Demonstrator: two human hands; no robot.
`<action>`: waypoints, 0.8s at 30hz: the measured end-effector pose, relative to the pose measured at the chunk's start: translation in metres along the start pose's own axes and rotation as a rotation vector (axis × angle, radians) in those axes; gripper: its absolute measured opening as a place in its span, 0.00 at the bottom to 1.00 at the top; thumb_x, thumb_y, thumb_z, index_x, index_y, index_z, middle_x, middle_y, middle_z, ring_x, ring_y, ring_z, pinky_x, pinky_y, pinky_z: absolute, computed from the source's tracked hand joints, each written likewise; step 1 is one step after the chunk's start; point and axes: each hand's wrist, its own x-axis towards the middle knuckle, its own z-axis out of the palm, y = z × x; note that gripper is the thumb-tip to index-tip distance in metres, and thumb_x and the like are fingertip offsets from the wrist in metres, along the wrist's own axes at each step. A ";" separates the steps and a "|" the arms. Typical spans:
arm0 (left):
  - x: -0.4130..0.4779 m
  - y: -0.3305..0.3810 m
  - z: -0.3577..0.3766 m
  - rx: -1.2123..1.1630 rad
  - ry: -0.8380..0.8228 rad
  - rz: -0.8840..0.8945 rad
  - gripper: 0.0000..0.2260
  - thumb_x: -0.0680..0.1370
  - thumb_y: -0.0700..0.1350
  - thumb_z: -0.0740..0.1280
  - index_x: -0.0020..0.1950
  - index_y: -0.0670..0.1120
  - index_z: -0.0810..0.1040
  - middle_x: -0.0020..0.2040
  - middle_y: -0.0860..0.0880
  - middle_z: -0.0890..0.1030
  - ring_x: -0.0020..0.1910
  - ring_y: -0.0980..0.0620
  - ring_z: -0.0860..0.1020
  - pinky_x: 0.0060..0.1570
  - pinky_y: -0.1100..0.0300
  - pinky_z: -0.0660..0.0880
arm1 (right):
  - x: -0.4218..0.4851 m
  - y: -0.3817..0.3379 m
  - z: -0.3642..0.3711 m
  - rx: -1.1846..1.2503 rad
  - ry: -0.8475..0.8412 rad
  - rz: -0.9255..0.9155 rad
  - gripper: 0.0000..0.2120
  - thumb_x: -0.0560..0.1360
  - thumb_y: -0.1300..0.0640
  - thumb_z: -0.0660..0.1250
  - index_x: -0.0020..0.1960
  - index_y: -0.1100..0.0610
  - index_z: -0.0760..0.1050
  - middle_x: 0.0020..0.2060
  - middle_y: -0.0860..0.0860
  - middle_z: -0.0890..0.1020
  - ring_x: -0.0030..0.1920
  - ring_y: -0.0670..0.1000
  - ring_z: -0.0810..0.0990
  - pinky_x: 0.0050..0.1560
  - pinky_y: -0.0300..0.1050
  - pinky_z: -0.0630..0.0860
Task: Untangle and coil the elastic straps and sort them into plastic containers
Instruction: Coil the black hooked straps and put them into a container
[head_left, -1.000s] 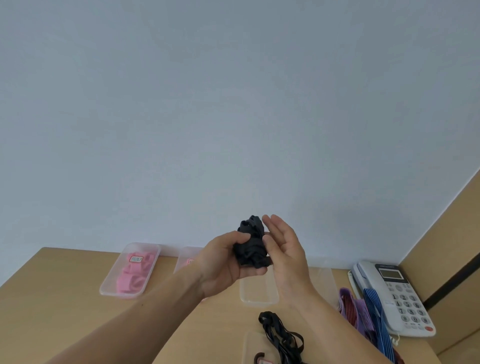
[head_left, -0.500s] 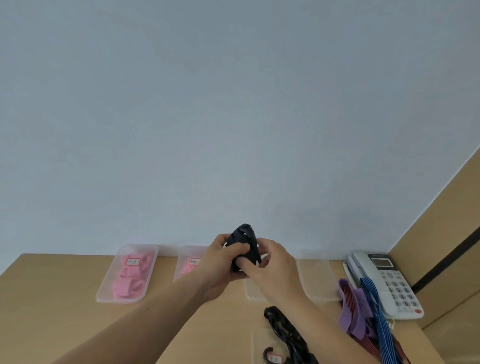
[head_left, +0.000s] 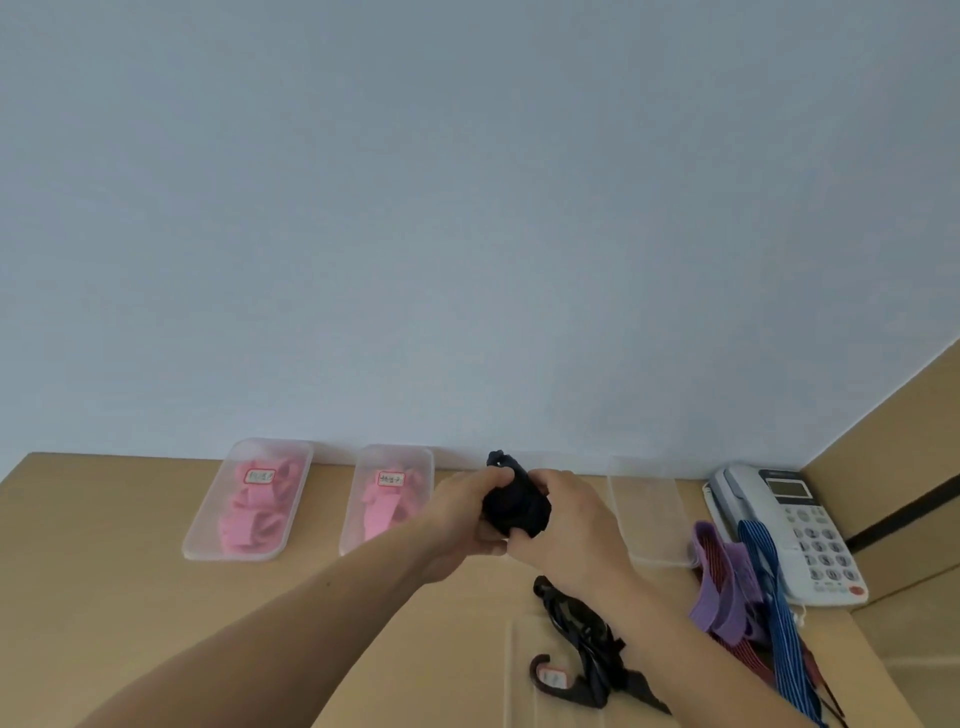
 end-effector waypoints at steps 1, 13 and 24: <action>0.006 -0.002 0.001 -0.006 0.011 -0.013 0.16 0.81 0.49 0.63 0.60 0.39 0.79 0.55 0.37 0.83 0.53 0.36 0.82 0.60 0.39 0.76 | 0.005 0.007 0.002 -0.005 -0.010 -0.015 0.25 0.66 0.48 0.69 0.63 0.47 0.72 0.52 0.43 0.76 0.54 0.47 0.73 0.50 0.41 0.72; 0.066 -0.025 0.036 -0.266 0.136 -0.047 0.16 0.83 0.47 0.62 0.61 0.36 0.77 0.51 0.40 0.85 0.47 0.42 0.85 0.41 0.53 0.81 | 0.063 0.071 0.021 -0.029 -0.128 -0.152 0.26 0.70 0.42 0.70 0.64 0.49 0.71 0.53 0.46 0.76 0.57 0.50 0.71 0.55 0.43 0.71; 0.093 -0.026 0.012 0.408 0.381 0.058 0.17 0.77 0.55 0.64 0.53 0.42 0.81 0.48 0.50 0.84 0.40 0.50 0.82 0.34 0.62 0.75 | 0.115 0.110 0.016 -0.077 -0.199 -0.329 0.23 0.67 0.49 0.72 0.61 0.48 0.75 0.52 0.43 0.80 0.54 0.50 0.74 0.49 0.41 0.69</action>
